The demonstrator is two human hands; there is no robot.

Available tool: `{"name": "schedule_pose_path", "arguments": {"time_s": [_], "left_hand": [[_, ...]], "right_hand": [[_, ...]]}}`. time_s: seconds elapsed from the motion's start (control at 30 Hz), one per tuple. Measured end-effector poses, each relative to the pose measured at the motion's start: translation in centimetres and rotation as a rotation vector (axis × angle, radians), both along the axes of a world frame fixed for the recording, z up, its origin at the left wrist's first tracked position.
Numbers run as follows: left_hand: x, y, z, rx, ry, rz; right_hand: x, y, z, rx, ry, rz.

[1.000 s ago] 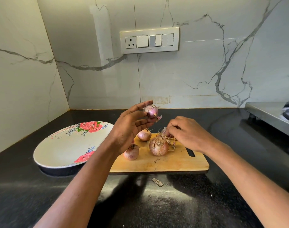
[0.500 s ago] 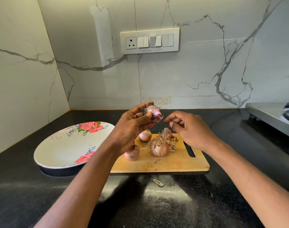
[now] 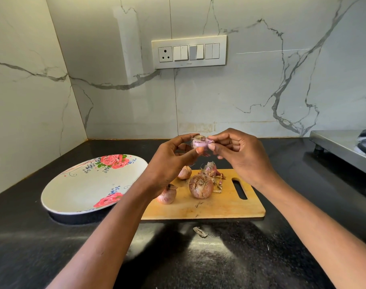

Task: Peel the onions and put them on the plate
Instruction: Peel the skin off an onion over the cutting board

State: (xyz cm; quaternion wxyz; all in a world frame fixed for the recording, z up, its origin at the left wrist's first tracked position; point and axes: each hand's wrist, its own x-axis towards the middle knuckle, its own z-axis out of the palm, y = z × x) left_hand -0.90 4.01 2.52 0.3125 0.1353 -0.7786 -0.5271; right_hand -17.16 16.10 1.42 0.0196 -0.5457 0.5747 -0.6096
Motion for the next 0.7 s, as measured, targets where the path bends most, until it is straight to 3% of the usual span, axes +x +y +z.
{"name": "schedule_pose_path", "arguments": {"time_s": [0.3,0.6,0.7], "left_hand": [[0.11,0.01,0.01,-0.004,0.046,-0.020],[0.01,-0.12,-0.20,-0.086,0.008,-0.031],[0.04,-0.28,-0.31,-0.017,0.026,-0.042]], "right_hand": [[0.03,0.06,0.05,0.027,-0.087,0.050],[0.17,0.41,0.22,0.011,0.147,-0.059],[-0.04,0.41,0.19,-0.002,0.140,-0.075]]}}
